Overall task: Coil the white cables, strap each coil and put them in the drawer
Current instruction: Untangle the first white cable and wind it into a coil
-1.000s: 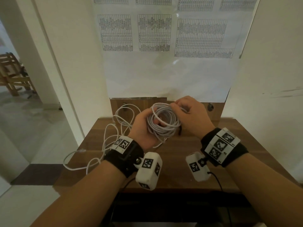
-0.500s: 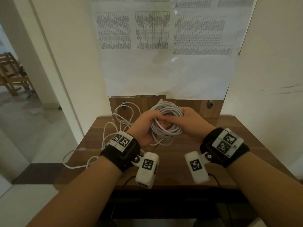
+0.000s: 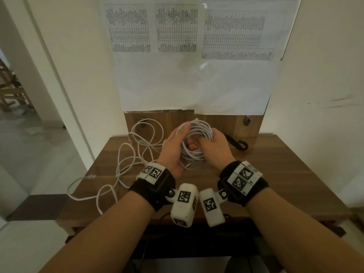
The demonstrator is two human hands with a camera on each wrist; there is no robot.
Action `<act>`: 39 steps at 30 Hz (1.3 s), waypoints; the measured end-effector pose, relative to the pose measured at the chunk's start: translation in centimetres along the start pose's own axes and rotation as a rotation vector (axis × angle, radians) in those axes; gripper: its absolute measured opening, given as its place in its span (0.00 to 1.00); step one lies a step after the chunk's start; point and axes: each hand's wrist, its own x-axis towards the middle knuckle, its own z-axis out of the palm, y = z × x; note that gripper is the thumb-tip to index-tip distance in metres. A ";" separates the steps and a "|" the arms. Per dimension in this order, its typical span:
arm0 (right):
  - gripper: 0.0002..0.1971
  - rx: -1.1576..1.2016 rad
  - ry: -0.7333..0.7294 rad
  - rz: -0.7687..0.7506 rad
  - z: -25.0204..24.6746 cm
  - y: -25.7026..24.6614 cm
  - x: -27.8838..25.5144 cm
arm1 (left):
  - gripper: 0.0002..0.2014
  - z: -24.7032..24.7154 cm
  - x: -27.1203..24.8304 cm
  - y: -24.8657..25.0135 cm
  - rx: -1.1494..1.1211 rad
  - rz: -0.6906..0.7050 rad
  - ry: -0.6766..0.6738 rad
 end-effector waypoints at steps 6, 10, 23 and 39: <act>0.15 0.008 -0.087 -0.077 -0.4 0.0 -0.6 | 0.33 0.0 0.3 0.1 0.045 0.027 0.036; 0.15 0.010 -0.036 -0.077 -0.4 0.5 -0.6 | 0.21 0.1 0.8 -0.5 -0.028 -0.046 0.030; 0.12 -0.021 -0.108 -0.002 -2.3 3.1 0.3 | 0.15 -0.9 1.5 -2.9 0.208 0.072 0.128; 0.08 -0.365 -0.244 -0.299 -3.4 1.8 1.1 | 0.35 0.1 1.4 -2.5 0.222 0.027 0.116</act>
